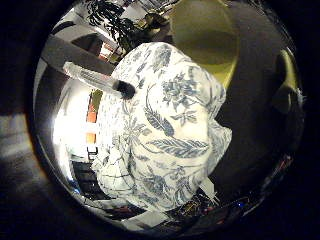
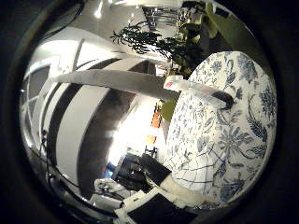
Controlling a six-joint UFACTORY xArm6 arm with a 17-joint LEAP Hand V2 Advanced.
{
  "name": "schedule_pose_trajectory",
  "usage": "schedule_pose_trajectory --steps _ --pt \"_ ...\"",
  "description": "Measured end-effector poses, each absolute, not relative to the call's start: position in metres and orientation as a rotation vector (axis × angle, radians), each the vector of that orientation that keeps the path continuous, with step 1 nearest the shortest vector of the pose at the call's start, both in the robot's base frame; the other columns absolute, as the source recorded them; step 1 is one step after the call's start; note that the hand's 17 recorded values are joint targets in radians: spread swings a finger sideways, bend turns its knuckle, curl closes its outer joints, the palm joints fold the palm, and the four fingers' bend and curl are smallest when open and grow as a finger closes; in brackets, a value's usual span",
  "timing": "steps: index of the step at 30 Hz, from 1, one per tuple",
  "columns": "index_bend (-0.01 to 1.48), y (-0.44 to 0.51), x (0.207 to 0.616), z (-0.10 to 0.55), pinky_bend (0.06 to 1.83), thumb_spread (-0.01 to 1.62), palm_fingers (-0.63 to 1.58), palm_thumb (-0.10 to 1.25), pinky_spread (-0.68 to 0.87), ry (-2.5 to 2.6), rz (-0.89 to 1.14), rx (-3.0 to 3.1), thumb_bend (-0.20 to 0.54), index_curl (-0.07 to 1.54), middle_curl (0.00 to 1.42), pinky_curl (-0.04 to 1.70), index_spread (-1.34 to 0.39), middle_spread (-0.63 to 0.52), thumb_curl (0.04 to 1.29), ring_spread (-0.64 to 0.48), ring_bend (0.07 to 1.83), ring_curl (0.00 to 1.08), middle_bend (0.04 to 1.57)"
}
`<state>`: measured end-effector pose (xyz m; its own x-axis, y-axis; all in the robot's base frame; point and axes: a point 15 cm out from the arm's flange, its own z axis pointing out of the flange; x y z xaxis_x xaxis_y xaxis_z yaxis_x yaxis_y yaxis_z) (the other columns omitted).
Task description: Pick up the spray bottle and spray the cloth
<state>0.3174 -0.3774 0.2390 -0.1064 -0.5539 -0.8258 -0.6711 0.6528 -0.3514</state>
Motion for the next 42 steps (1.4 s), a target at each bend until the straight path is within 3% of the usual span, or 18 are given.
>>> schedule_pose_trajectory --steps 13,36,38,40,42 --pt "0.14 -0.328 0.406 0.238 0.42 0.87 0.01 0.5 0.31 1.627 0.185 -1.026 -0.031 0.22 0.33 0.31 -0.22 0.21 0.31 0.21 0.33 0.26 0.28" --pt "0.16 -0.29 0.481 0.216 0.32 0.88 0.18 0.56 0.31 1.644 0.232 -1.132 -0.03 0.28 0.33 0.3 -0.09 0.19 0.31 0.21 0.35 0.26 0.32" --pt "0.16 -0.283 0.485 0.213 0.31 0.88 0.24 0.56 0.31 1.645 0.245 -1.146 -0.03 0.28 0.33 0.29 -0.1 0.16 0.32 0.21 0.37 0.26 0.32" --pt "0.18 -0.273 0.49 0.212 0.32 0.89 0.46 0.59 0.27 1.639 0.262 -1.16 -0.019 0.29 0.34 0.28 -0.13 0.09 0.32 0.19 0.47 0.28 0.36" --pt "0.21 -0.269 0.49 0.212 0.36 0.9 0.85 0.66 0.12 1.634 0.274 -1.167 -0.015 0.31 0.39 0.27 -0.19 -0.04 0.33 0.02 0.62 0.31 0.48"
